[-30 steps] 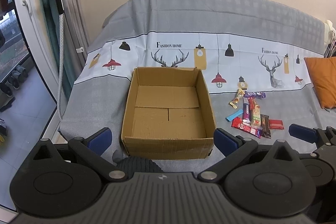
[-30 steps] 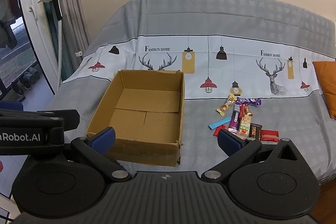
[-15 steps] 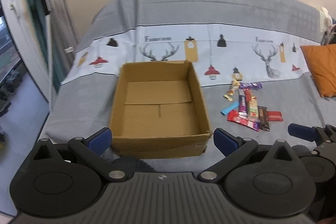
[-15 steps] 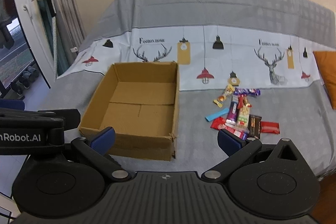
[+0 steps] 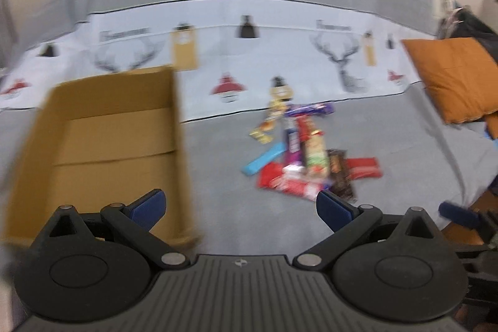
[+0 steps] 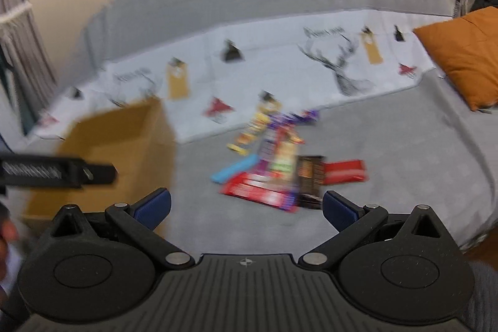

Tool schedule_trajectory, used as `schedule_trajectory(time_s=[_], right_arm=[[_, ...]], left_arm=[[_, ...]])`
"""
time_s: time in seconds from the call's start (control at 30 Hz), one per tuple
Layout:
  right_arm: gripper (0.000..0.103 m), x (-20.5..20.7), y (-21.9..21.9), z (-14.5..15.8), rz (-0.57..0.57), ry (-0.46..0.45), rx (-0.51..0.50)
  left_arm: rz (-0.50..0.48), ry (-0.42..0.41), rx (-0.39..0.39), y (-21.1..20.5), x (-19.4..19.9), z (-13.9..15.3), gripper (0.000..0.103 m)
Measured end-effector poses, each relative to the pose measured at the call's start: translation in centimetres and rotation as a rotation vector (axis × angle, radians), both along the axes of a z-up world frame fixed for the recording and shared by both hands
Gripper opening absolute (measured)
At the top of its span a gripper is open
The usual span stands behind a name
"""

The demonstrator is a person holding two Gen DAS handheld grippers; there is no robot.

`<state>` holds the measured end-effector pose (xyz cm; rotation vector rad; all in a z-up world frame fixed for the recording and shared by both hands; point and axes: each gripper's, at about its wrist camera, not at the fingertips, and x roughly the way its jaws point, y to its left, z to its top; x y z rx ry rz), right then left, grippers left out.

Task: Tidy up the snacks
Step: 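Grasp the white-green snack bag with left tool while right tool grasps the dark chocolate bar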

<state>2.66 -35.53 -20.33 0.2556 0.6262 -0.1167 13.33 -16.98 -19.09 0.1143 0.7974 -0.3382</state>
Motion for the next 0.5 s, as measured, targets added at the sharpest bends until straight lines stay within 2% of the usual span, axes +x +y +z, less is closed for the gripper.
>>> schedule_trajectory(time_s=[0.07,0.13,0.2,0.27,0.33,0.37,0.4,0.5], right_arm=[[0.102,1.2,-2.6,-2.2,-0.017,0.038,-0.001],[0.102,2.5,-5.5,-4.6,-0.055,0.07,0.059],[0.101,4.2,-8.2,-6.8,-0.087,0.099,0.107],[0.099,5.6,-9.8,-8.4,-0.084,0.081,0.125],[0.089,7.4,-11.2,-9.9,-0.068,0.064,0.163],[0.082,8.5,-11.6,-10.7,-0.05,0.075,0.193],[0.083,9.4,-11.8,-11.5,-0.031,0.081,0.201],[0.082,11.2,-11.5,-13.9,0.068,0.045,0.22]], left_arm=[[-0.026,0.011,0.017,-2.8,2.1,-2.3,0.103],[-0.056,0.031,0.052,-5.1,4.2,-4.5,0.103],[-0.103,0.034,0.054,-7.3,6.2,-6.8,0.103],[-0.151,0.022,0.052,-9.5,7.9,-9.0,0.103],[-0.2,0.012,0.036,-11.5,9.7,-11.4,0.096],[-0.22,0.032,0.027,-12.6,10.9,-12.9,0.088],[-0.231,0.058,0.023,-13.4,11.7,-13.9,0.077],[-0.253,0.126,-0.022,-14.9,13.8,-16.2,0.072]])
